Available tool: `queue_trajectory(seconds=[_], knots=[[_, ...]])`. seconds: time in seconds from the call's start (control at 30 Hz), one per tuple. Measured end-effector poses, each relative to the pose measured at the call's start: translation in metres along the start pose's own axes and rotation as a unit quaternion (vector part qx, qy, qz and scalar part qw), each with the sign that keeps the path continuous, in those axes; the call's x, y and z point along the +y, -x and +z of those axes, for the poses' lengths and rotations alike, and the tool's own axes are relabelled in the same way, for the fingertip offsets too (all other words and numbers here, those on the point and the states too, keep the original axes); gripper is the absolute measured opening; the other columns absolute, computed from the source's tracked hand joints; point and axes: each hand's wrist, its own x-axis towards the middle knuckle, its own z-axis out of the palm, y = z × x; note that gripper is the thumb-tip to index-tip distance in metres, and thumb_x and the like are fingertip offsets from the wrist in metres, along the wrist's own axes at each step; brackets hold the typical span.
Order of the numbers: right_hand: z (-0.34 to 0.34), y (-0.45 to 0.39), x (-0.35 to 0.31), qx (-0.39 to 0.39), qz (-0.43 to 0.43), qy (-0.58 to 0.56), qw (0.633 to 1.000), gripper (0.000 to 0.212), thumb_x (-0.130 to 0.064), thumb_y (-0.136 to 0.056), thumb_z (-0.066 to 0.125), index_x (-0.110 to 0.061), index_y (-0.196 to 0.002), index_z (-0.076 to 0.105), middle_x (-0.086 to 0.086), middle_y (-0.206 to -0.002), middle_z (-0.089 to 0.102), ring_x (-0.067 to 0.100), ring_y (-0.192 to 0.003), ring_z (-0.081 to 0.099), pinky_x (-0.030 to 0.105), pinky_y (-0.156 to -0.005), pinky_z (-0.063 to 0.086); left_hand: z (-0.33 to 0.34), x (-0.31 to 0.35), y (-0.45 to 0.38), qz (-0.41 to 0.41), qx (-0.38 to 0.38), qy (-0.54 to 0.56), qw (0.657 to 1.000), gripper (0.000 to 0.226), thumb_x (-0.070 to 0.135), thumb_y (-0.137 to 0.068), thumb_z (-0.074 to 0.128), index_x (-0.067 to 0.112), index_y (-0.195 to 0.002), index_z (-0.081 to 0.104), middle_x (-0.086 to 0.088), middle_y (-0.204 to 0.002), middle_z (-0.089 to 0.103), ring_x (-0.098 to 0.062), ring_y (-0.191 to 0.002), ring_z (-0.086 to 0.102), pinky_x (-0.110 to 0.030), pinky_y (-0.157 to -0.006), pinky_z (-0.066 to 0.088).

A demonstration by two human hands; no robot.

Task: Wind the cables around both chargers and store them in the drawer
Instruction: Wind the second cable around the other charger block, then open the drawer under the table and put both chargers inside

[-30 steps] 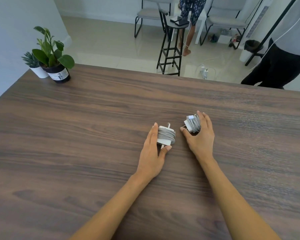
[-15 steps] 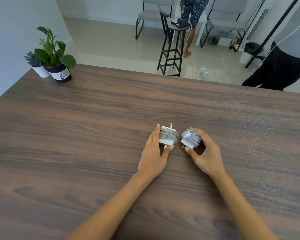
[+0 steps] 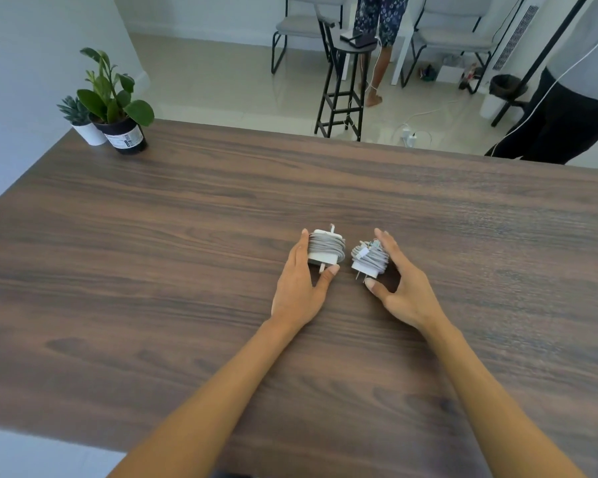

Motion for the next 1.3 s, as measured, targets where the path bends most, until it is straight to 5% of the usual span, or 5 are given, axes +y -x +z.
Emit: queue_trajectory(seconds=[0.27, 0.4, 0.7, 1.03, 1.3], knots=[[0.01, 0.019, -0.007, 0.014, 0.032, 0.049, 0.998, 0.066, -0.034, -0.095, 0.048, -0.024, -0.15, 0.012, -0.001, -0.157, 0.017, 0.008, -0.145, 0.006, 0.025, -0.113, 0.014, -0.009, 0.01, 0.014, -0.001, -0.024, -0.026, 0.999, 0.075, 0.033, -0.096, 0.049, 0.001, -0.147, 0.006, -0.016, -0.155, 0.015, -0.025, -0.144, 0.015, -0.038, -0.115, 0.022], [0.018, 0.037, -0.012, 0.024, 0.078, 0.134, 0.988, 0.071, -0.043, -0.096, 0.036, -0.018, -0.15, -0.003, 0.013, -0.158, 0.007, 0.025, -0.146, 0.005, 0.05, -0.116, 0.016, -0.019, 0.014, 0.036, 0.007, -0.04, -0.178, 0.983, 0.071, 0.039, -0.098, 0.039, 0.0, -0.147, 0.004, -0.021, -0.155, 0.009, -0.03, -0.144, 0.01, -0.039, -0.115, 0.015], [0.065, 0.146, -0.068, 0.008, 0.125, 0.298, 0.946, 0.062, -0.044, -0.099, 0.028, -0.016, -0.15, 0.008, 0.017, -0.157, 0.005, 0.031, -0.145, 0.006, 0.046, -0.116, 0.012, -0.064, 0.011, 0.156, 0.052, -0.133, -0.282, 0.949, 0.062, 0.041, -0.101, 0.027, 0.003, -0.148, 0.01, -0.018, -0.157, 0.003, -0.029, -0.145, -0.002, -0.045, -0.116, 0.006], [0.101, 0.292, -0.111, 0.01, 0.161, 0.322, 0.933, 0.059, -0.045, -0.1, 0.022, -0.018, -0.15, 0.007, 0.013, -0.158, -0.001, 0.029, -0.146, 0.001, 0.044, -0.117, 0.011, -0.084, 0.001, 0.29, 0.111, -0.18, -0.303, 0.929, 0.061, 0.041, -0.102, 0.023, 0.003, -0.148, 0.008, -0.017, -0.157, 0.002, -0.03, -0.145, -0.002, -0.046, -0.116, 0.006], [0.106, 0.36, -0.077, -0.02, 0.263, 0.32, 0.91, 0.06, -0.047, -0.099, 0.02, -0.02, -0.15, 0.004, 0.01, -0.159, -0.002, 0.027, -0.146, -0.001, 0.042, -0.117, 0.01, -0.043, -0.015, 0.348, 0.109, -0.259, -0.309, 0.909, 0.06, 0.041, -0.101, 0.024, 0.007, -0.149, 0.008, -0.012, -0.158, 0.004, -0.028, -0.146, 0.001, -0.045, -0.116, 0.007]])
